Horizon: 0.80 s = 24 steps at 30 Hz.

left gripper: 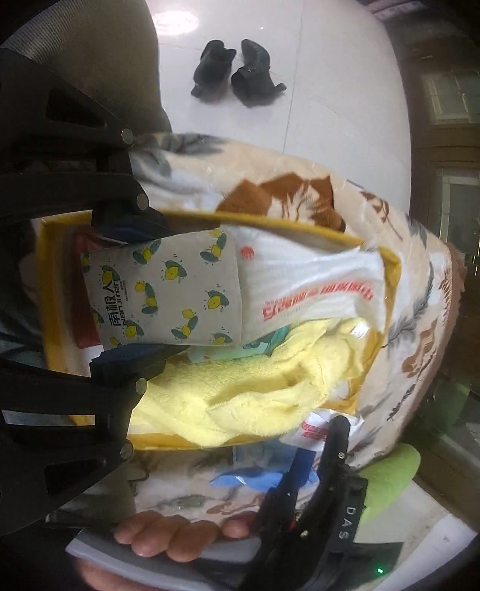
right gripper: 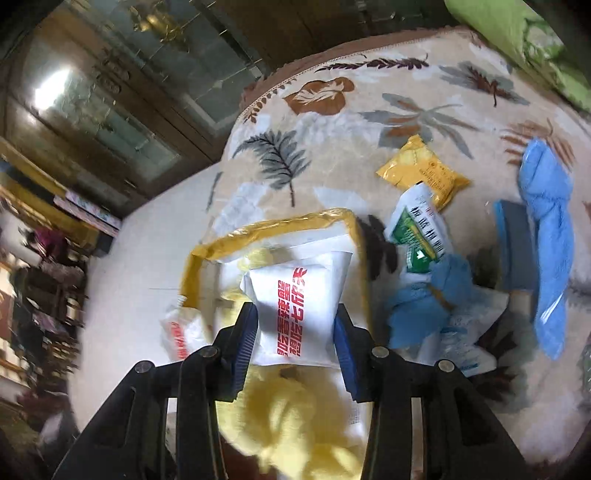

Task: Organize soft objects
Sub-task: 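Place the packet in the tray with the right gripper while the left places the tissue pack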

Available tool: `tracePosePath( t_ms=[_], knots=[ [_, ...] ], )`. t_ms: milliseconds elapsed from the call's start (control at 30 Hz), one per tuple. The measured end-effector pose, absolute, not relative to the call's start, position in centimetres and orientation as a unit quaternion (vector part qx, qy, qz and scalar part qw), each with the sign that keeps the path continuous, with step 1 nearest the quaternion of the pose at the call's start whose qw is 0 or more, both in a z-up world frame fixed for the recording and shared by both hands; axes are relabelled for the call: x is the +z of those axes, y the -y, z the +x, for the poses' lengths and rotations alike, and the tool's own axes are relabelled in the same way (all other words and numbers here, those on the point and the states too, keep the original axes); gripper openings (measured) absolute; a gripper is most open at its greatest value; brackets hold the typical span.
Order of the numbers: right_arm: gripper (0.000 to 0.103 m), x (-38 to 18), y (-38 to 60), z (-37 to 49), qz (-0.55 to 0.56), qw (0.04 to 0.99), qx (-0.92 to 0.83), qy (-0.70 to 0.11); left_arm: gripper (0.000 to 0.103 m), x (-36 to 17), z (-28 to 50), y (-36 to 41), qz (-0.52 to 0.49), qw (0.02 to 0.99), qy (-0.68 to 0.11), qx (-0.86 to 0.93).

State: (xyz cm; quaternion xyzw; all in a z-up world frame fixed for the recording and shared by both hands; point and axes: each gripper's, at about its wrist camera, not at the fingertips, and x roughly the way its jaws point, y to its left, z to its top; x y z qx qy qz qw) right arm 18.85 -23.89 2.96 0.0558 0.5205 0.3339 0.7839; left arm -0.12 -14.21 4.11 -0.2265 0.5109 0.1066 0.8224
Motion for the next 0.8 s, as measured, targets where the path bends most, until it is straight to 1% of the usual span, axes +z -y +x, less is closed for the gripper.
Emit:
tracePosePath(
  t_ms=[67,100,167,233,300,400,500,567,633,800],
  knots=[
    [0.045,2.8,23.8,19.0,0.08,0.765,0.358,-0.53,0.047,3.5,0.1,14.5,-0.218,0.822,-0.514,0.112],
    [0.049,2.8,23.6,18.7,0.091,0.758,0.369,-0.53,0.047,3.3,0.0,14.4,-0.226,0.819,-0.515,0.11],
    [0.052,3.8,24.0,18.3,0.108,0.764,0.383,-0.508,0.048,3.0,0.1,14.2,-0.252,0.815,-0.513,0.094],
    [0.067,5.6,24.7,17.6,0.116,0.787,0.388,-0.465,0.05,3.7,-0.3,14.5,-0.253,0.823,-0.5,0.091],
    [0.072,6.2,24.9,17.2,0.121,0.788,0.4,-0.451,0.051,4.3,-0.2,14.9,-0.238,0.832,-0.491,0.097],
    [0.072,6.1,24.8,16.9,0.12,0.781,0.409,-0.456,0.051,5.0,-0.3,15.3,-0.208,0.844,-0.477,0.125],
    [0.072,6.4,25.2,17.0,0.128,0.789,0.4,-0.448,0.051,6.3,-1.3,15.7,-0.161,0.863,-0.441,0.186],
    [0.072,6.3,25.3,17.1,0.134,0.788,0.401,-0.448,0.059,7.0,-1.6,16.0,-0.142,0.874,-0.417,0.202],
    [0.072,5.8,25.3,17.3,0.138,0.783,0.402,-0.455,0.061,6.8,-1.2,15.8,-0.144,0.873,-0.423,0.197],
    [0.072,5.6,25.5,17.3,0.153,0.773,0.408,-0.462,0.061,5.4,-0.9,14.9,-0.206,0.851,-0.456,0.162]
  ],
)
